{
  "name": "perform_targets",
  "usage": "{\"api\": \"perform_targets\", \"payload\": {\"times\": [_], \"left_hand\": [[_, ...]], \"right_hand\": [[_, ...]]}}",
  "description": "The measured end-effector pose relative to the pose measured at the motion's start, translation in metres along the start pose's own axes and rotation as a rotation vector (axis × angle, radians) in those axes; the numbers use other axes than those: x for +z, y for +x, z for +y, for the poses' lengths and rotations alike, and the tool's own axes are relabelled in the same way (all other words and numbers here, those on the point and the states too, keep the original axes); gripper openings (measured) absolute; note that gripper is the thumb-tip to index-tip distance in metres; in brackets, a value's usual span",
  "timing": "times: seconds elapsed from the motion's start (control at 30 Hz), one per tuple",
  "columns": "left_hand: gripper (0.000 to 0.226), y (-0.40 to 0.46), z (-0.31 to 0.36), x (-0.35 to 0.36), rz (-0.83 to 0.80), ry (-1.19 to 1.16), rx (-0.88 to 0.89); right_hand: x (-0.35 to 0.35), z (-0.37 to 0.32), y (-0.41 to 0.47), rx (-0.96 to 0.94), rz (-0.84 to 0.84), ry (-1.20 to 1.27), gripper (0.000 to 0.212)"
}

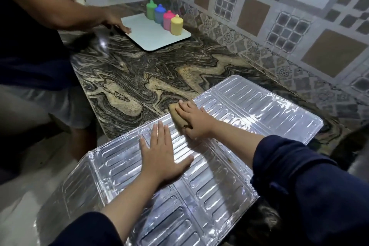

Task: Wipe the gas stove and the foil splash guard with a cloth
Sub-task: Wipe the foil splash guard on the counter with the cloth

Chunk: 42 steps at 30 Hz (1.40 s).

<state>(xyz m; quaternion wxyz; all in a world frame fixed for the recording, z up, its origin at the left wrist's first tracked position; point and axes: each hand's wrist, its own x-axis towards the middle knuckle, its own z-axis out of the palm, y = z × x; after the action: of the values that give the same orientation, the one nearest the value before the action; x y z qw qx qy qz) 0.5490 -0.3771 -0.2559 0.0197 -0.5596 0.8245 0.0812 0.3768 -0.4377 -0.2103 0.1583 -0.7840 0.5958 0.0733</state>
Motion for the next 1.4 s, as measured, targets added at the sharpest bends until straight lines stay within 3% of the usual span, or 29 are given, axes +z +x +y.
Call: {"api": "perform_targets", "payload": {"times": [0.17,0.53,0.87,1.13,1.4], "left_hand": [[0.117,0.003,0.0,0.0,0.003,-0.002,-0.008],[0.119,0.002,-0.001,0.0,-0.003,-0.015,-0.026],[0.123,-0.001,0.0,-0.002,-0.006,0.001,-0.029],[0.125,0.0,-0.001,-0.002,-0.014,-0.013,-0.029],[0.125,-0.003,0.001,-0.002,-0.026,-0.018,-0.026]], "right_hand": [[-0.013,-0.012,0.007,-0.014,-0.029,-0.276,0.089],[-0.012,0.005,-0.046,-0.129,-0.102,-0.202,0.03],[-0.011,0.016,-0.117,-0.063,-0.333,-0.088,0.026],[-0.025,0.009,-0.161,0.101,-0.607,-0.06,0.063],[-0.03,0.005,-0.181,0.247,-0.763,0.055,0.049]]}}
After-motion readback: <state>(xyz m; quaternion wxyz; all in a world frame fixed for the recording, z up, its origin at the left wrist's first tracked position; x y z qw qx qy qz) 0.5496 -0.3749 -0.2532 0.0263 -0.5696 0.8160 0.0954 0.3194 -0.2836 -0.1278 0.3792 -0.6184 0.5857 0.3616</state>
